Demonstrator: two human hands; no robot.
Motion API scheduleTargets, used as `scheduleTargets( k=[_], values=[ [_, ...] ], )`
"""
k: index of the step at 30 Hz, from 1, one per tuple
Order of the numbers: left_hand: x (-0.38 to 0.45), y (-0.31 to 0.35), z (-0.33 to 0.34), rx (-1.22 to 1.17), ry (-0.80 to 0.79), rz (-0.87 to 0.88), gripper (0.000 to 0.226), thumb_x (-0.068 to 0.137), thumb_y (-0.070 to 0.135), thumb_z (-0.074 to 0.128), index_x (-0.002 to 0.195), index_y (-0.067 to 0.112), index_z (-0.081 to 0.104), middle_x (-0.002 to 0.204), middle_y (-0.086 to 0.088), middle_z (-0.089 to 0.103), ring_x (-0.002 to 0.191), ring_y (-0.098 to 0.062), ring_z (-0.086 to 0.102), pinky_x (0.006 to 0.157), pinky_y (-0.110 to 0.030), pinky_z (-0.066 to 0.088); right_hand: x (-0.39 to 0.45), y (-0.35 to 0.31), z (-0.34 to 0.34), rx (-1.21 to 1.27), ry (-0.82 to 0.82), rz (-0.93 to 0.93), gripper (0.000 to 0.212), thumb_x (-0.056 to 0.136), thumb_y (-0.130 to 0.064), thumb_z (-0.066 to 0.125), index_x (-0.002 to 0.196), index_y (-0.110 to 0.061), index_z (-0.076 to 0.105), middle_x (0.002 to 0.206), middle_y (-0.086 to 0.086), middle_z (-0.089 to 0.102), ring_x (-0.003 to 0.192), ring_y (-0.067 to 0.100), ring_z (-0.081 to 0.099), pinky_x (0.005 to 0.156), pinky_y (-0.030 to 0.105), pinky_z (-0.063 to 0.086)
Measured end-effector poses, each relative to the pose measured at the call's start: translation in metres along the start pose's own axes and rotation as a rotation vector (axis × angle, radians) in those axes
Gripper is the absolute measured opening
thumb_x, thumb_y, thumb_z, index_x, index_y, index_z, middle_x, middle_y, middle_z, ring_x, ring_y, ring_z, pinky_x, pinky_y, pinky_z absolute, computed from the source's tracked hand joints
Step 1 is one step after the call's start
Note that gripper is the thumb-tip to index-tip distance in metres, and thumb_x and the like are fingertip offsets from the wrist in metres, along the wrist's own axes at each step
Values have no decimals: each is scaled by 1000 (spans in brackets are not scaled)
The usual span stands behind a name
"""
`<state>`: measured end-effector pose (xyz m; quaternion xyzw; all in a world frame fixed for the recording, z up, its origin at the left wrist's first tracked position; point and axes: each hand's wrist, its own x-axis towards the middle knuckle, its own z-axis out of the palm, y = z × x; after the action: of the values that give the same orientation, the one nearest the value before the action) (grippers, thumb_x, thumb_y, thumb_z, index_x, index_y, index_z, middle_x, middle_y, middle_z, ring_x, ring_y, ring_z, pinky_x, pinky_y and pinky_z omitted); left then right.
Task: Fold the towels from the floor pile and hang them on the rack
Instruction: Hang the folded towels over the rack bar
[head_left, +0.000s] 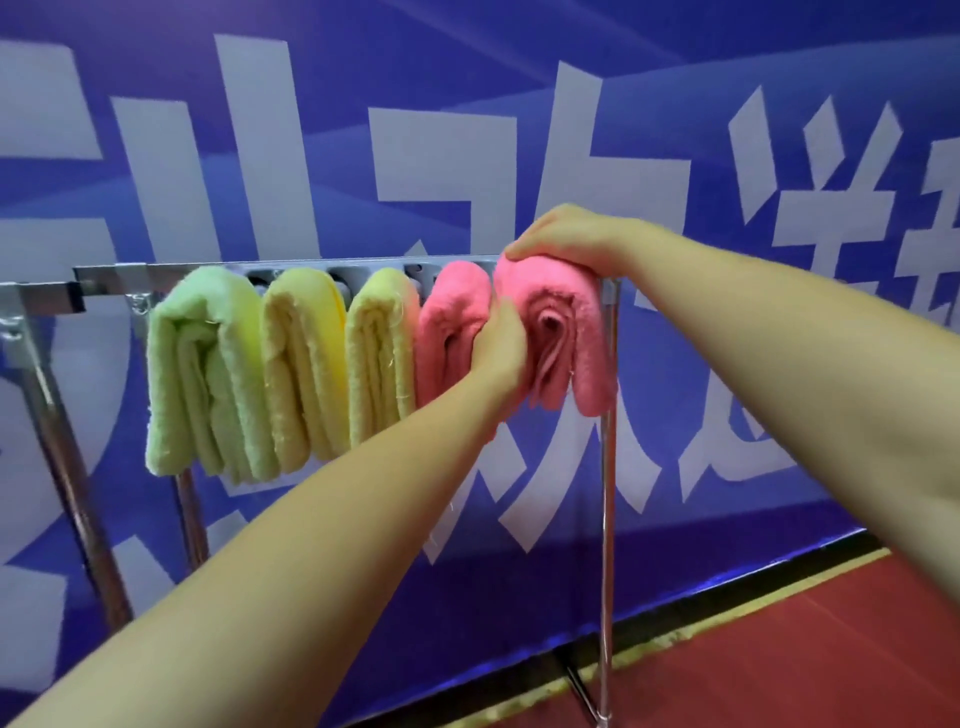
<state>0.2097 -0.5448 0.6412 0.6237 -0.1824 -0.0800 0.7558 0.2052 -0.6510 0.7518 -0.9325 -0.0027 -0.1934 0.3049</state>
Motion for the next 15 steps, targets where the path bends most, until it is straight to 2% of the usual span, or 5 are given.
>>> scheduleTargets(
  k=[2,5,8,12,15],
  values=[
    [4,3,-3,87,42,28,55,102,49,28,135,13,52,133,-10,58,121,-28,56,98,-37,45,13,-4,-2,5,34,-10,39,80,-40,69,109,-13,69,108,2,67,97,19,65,92,39,53],
    [18,0,-2,229,107,102,56,103,48,22,142,18,47,133,-9,57,128,-26,48,106,-33,33,29,2,-3,4,90,27,37,81,-39,68,109,-15,69,110,3,68,98,21,65,93,40,52],
    [23,-4,7,135,107,120,59,100,56,25,140,20,50,130,4,57,128,-21,49,108,-31,35,34,14,2,-16,41,104,37,78,-43,69,109,-22,69,108,1,68,92,23,66,88,43,53],
    [30,-9,15,16,241,128,56,99,48,34,126,8,62,128,-15,62,123,-30,53,111,-41,35,37,28,12,115,95,13,20,86,-34,67,102,-23,69,96,-4,66,81,13,61,59,18,48],
    [32,-16,16,-32,277,118,58,96,52,33,119,9,65,124,-14,64,120,-30,55,110,-43,36,39,33,13,34,265,-74,17,85,-33,67,93,-18,69,88,-4,65,78,9,58,67,22,43]
  ],
)
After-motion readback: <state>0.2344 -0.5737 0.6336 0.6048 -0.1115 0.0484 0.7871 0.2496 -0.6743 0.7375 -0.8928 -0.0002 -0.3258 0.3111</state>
